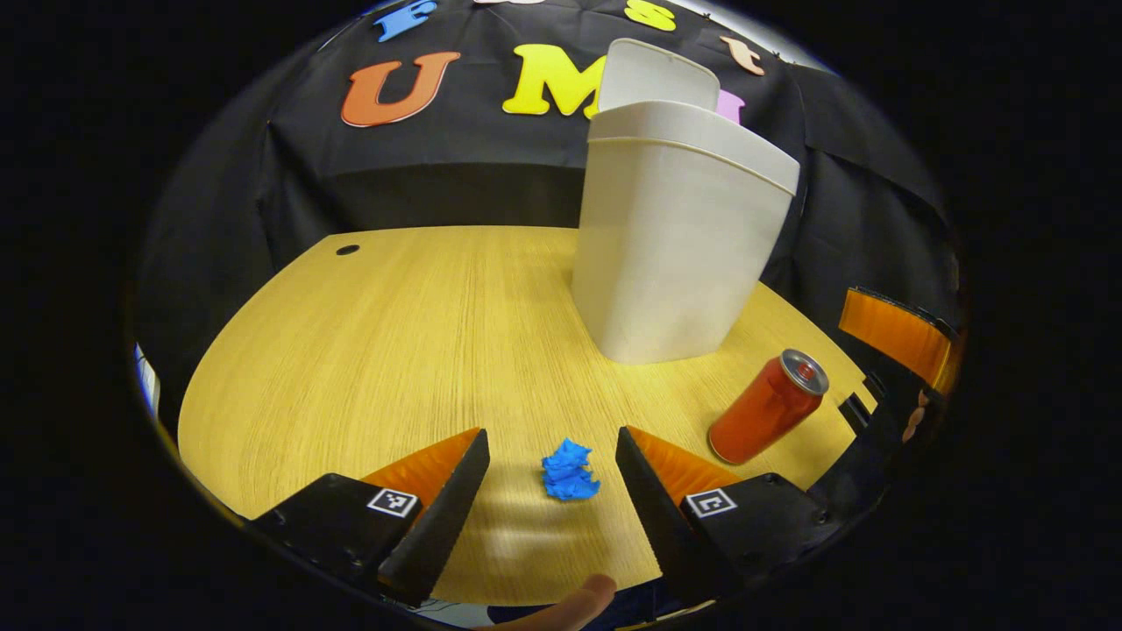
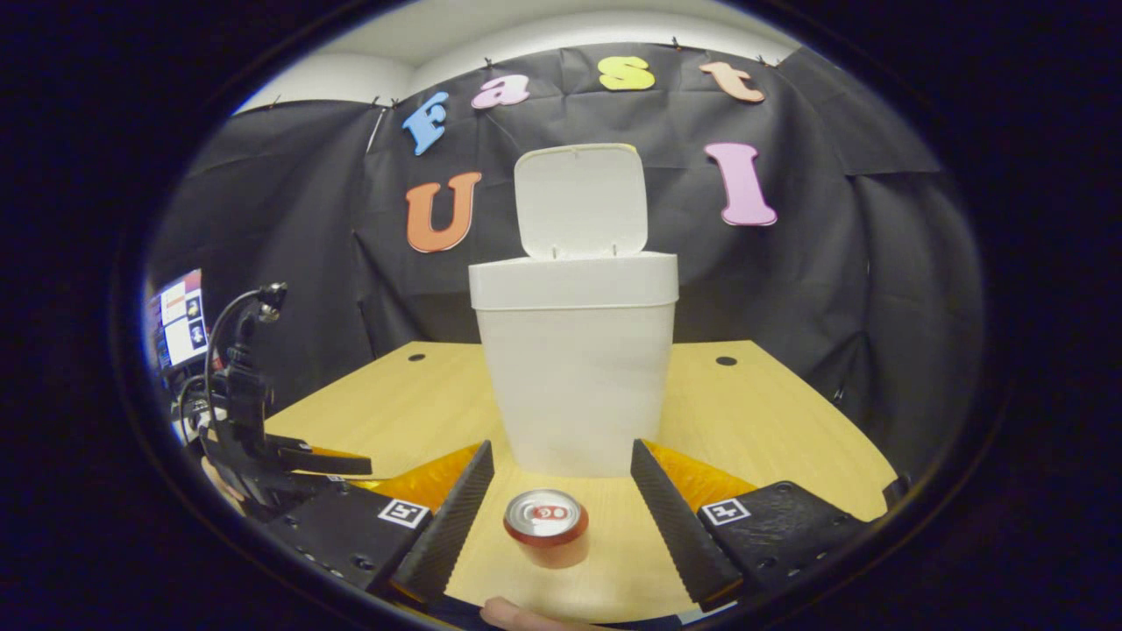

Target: Press the lid of the desktop garbage bin to open it, pick up the crumpled paper on the desktop and throw it into the bin, then pick up the pop can on the desktop and drop it into the bin, and finally close the garbage bin lid.

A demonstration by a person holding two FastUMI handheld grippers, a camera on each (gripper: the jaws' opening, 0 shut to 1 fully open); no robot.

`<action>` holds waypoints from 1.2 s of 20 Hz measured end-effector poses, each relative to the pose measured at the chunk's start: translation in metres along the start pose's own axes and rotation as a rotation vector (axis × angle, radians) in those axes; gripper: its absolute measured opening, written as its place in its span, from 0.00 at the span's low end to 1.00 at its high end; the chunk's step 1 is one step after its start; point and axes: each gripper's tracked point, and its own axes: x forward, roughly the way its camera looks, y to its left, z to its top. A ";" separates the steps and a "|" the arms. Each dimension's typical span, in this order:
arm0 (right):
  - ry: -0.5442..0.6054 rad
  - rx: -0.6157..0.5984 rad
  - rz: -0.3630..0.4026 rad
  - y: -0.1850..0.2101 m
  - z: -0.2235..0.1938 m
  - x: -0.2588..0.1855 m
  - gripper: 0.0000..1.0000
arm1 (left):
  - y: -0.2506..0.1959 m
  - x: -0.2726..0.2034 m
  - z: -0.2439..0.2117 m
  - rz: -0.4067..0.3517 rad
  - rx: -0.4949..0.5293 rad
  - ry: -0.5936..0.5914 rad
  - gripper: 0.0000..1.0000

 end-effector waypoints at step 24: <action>0.177 0.017 -0.023 0.002 -0.105 0.034 0.96 | 0.010 0.030 -0.035 0.068 -0.040 0.174 0.54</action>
